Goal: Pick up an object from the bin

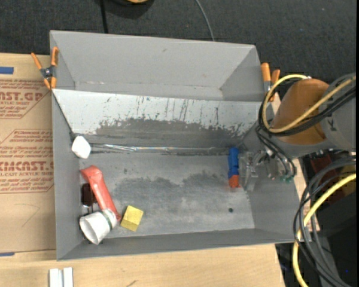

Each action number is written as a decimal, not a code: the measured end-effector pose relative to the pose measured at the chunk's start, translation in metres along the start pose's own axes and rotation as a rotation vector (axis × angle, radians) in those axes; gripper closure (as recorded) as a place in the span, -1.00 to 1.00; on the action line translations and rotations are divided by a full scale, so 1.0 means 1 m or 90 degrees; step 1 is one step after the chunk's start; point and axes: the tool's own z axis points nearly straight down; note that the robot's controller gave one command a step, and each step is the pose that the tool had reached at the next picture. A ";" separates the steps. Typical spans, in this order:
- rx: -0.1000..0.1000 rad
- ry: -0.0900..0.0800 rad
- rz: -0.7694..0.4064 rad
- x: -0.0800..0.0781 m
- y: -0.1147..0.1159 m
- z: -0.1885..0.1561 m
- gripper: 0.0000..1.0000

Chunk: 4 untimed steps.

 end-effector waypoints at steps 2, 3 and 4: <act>0.005 -0.012 -0.046 -0.011 0.049 -0.001 1.00; 0.005 -0.011 -0.048 -0.014 0.057 -0.001 1.00; 0.004 -0.026 -0.073 0.008 0.043 -0.002 1.00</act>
Offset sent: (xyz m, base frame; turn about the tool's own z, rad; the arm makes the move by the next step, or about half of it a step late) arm 0.0079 0.0625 -0.0074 -0.0811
